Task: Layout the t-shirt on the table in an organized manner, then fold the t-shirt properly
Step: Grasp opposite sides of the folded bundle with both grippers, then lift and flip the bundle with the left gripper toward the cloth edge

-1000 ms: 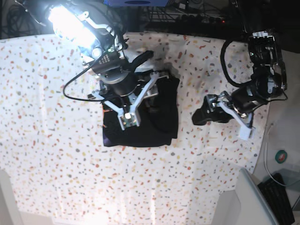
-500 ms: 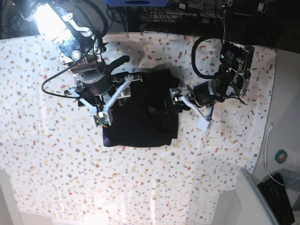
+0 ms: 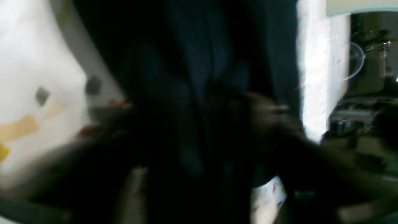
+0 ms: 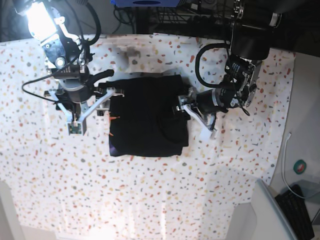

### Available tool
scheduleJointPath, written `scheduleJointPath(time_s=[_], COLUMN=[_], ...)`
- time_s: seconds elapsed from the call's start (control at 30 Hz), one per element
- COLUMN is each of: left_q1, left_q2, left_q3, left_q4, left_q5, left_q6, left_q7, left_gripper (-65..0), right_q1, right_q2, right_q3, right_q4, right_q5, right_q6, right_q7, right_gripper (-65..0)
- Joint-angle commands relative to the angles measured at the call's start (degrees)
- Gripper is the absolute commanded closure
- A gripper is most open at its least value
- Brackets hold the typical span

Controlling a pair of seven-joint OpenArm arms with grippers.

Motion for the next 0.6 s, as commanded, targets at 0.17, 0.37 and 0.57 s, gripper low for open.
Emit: scheduleJointPath(time_s=[0.17, 0.37, 0.57], left_q1=[-2.9, -7.3, -10.7], left_q2=[-0.5, -5.9, -10.2], left_q3=[2.6, 28.1, 55.5], left_q4=[1.6, 6.8, 8.4], left_q5=[12.4, 34.9, 60.8], left_q6=[0.5, -0.5, -2.2], left_q7=[2.9, 2.3, -10.2], left_gripper=[0.0, 0.0, 0.0], right_q1=[-1.1, -2.0, -2.0], right_q2=[0.1, 0.1, 0.1], right_q3=[7.6, 15.5, 18.6], right_q4=[1.1, 0.8, 0.6], right_q5=[-0.4, -0.4, -0.4], right_q6=[0.1, 0.2, 0.2], right_q7=[1.2, 1.2, 1.2], right_gripper=[-34.2, -34.2, -34.2])
